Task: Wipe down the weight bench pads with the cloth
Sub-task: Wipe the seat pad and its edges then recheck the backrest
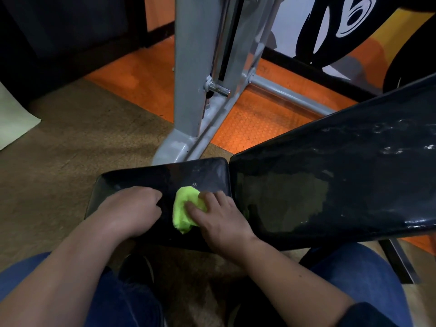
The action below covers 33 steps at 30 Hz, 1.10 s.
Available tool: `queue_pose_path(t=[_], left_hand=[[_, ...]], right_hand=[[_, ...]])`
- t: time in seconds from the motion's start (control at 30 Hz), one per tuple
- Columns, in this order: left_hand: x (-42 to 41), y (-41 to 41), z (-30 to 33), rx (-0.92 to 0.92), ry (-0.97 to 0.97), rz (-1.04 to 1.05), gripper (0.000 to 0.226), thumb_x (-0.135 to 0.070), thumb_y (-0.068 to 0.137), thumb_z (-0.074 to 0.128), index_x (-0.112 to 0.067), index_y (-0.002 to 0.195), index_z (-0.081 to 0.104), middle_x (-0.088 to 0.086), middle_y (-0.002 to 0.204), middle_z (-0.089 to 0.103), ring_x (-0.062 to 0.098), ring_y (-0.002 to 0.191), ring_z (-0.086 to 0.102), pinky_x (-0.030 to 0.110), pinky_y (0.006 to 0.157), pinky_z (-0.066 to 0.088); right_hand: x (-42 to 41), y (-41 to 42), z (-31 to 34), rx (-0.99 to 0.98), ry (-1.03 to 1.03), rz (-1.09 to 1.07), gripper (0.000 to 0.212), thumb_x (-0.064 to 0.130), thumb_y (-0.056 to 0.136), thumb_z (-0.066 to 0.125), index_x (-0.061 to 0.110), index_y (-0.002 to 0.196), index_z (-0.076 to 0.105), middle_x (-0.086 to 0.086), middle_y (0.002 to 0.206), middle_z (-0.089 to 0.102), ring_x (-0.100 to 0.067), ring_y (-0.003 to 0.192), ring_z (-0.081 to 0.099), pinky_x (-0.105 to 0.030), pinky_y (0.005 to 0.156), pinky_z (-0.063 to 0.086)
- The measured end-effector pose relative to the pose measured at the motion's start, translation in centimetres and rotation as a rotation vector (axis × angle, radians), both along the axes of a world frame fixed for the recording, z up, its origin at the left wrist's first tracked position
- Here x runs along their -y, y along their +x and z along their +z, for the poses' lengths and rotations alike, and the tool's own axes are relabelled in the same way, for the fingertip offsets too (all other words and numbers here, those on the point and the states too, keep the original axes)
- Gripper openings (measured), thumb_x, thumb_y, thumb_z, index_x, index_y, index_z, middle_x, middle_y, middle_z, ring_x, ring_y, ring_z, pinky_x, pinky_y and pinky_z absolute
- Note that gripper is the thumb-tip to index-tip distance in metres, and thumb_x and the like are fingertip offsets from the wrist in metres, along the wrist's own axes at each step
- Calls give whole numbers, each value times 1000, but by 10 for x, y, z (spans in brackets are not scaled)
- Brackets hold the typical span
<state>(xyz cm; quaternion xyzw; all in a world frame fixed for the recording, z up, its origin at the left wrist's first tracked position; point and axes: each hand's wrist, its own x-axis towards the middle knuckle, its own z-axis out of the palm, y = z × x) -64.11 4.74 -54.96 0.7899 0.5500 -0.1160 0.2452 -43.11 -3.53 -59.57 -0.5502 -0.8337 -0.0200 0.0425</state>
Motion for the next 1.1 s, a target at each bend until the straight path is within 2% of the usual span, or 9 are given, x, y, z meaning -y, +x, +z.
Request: queue_pose_path(t=[0.1,0.17,0.27,0.43,0.57,0.73,0.9,1.03,1.1], left_hand=[[-4,-4,1,12,-31,21,18,-30,87,47,-29,91,65,-8,90,65,14,85,62,40,81,56],[-7,-5,2,25,-32,41,17,-30,87,48,-29,87,65,-8,88,65,13,83,62,39,80,56],[-7,-7,2,24,-41,46,22,-32,87,46,-31,96,66,-9,96,66,13,89,62,40,84,55],[-10,-7,1,30,-39,40,22,-31,86,46,-30,94,66,-9,94,66,14,88,62,39,83,55],[-12,-8,-2,14,-32,32,18,-29,88,48,-29,92,66,-7,93,67,15,88,63,39,82,55],[-13,-9,-2,27,-41,44,19,-27,91,48,-27,93,67,-5,92,67,15,86,63,40,83,55],[-13,-8,-2,19,-27,48,18,-27,90,48,-27,93,66,-6,93,67,15,88,63,39,83,54],[-14,-8,-2,21,-43,53,19,-26,89,49,-28,96,67,-4,98,68,16,92,63,39,86,54],[-14,-7,-1,25,-32,55,22,-27,88,49,-28,100,68,-4,102,69,18,95,63,38,87,53]], right_hand=[[-12,-12,2,-76,2,-128,50,20,84,61,21,133,50,-17,119,48,-35,92,45,-48,75,48],[-11,-17,-1,-71,7,-85,54,20,83,64,21,135,48,-17,122,48,-35,94,46,-47,78,47],[-8,-6,-3,-16,14,25,58,23,84,66,23,137,44,-18,124,49,-35,95,48,-46,78,46],[-25,-17,3,-76,29,-129,46,20,86,61,21,132,51,-15,116,49,-32,90,45,-43,72,45],[-19,-13,1,-47,19,10,48,24,88,61,22,134,48,-15,120,50,-33,93,46,-42,73,42],[-42,-19,10,-84,10,-175,41,20,87,61,22,127,53,-13,112,48,-31,90,44,-39,71,38],[-34,-13,4,-51,-13,-1,44,25,91,55,22,135,48,-16,119,49,-33,94,44,-42,73,40],[-54,-18,11,-62,-39,-167,39,20,90,53,22,130,51,-14,118,46,-34,96,43,-46,79,43],[-55,-24,9,-58,-38,-129,40,21,91,53,22,131,51,-14,118,46,-34,95,42,-45,77,42]])
